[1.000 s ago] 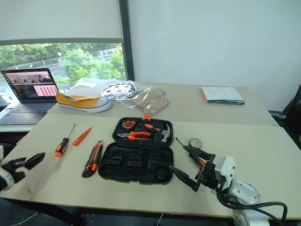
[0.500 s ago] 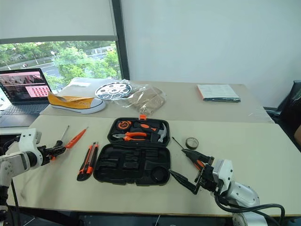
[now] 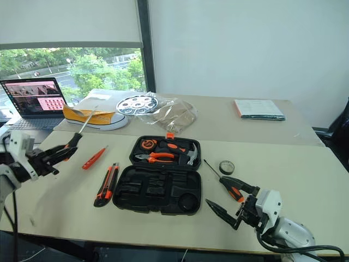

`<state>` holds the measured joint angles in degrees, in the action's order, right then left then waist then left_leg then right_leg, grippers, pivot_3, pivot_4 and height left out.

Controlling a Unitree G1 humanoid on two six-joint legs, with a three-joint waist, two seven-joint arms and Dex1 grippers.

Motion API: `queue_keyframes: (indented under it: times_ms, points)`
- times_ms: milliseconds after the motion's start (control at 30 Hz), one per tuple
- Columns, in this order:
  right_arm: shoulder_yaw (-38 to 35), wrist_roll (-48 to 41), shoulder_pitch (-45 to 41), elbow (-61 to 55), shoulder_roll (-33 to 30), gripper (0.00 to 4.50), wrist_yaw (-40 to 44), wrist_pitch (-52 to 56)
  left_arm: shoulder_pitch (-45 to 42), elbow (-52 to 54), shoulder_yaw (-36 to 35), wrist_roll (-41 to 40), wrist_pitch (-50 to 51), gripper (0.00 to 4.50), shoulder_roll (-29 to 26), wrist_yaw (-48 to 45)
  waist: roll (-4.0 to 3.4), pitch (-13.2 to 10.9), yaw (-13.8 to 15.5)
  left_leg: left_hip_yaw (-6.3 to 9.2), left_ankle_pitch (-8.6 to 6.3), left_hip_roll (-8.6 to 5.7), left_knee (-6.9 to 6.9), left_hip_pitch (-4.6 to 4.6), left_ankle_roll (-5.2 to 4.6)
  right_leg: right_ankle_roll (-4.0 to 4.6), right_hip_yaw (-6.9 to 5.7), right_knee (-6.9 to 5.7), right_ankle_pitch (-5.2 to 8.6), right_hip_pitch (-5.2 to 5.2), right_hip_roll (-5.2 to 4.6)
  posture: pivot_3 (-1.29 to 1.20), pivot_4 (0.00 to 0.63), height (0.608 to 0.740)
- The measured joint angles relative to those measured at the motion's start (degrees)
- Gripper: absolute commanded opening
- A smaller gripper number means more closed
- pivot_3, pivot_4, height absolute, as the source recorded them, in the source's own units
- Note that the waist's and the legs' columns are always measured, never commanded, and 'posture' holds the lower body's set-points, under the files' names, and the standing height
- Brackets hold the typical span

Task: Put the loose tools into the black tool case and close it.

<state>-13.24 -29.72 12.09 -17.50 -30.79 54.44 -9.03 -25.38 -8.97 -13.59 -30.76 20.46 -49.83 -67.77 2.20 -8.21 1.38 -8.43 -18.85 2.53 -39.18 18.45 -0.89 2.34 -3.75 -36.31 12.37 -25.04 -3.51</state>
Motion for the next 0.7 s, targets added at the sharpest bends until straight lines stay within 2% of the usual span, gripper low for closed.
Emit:
queue_keyframes:
  times_ms: [133,233,433,700]
  points:
    - [-1.9,-0.77,1.02,-0.15,-1.78,4.5,0.6,0.06,-8.51,-3.61,17.09,13.38,-13.63,0.87,1.26,-9.86,-0.03,0.01,-0.27,-0.03,0.02,-0.15,-0.01,0.02,0.0,0.0,0.18,-0.08,0.0,0.05,0.12,0.0,0.15,0.74]
    - [-2.1,-0.82,1.1,-0.32,-2.0,4.5,0.49,0.25,-15.45,-12.93,24.34,20.81,-21.48,0.87,6.78,-11.42,0.0,0.0,-0.88,0.02,0.03,-0.14,-0.05,0.24,-0.01,-0.02,0.33,-0.17,0.01,0.04,0.16,0.0,0.15,0.74]
    - [-1.97,-0.77,2.43,-3.16,-1.88,4.5,-0.89,0.78,-22.95,-28.21,30.29,30.22,-34.13,0.87,10.28,-12.14,-0.01,-0.01,-1.35,0.21,-0.09,0.06,-0.61,0.54,-0.22,-0.14,0.19,-0.38,0.09,-0.23,0.17,0.0,0.15,0.74]
    - [-1.63,-0.11,3.97,-4.76,-1.23,4.5,-2.93,0.79,-24.62,-34.32,31.05,33.22,-39.53,0.87,11.96,-12.68,0.0,-0.01,-0.79,0.29,-0.32,0.04,-1.08,0.7,-0.63,-0.29,0.04,-0.37,0.05,-0.24,0.03,0.0,0.15,0.74]
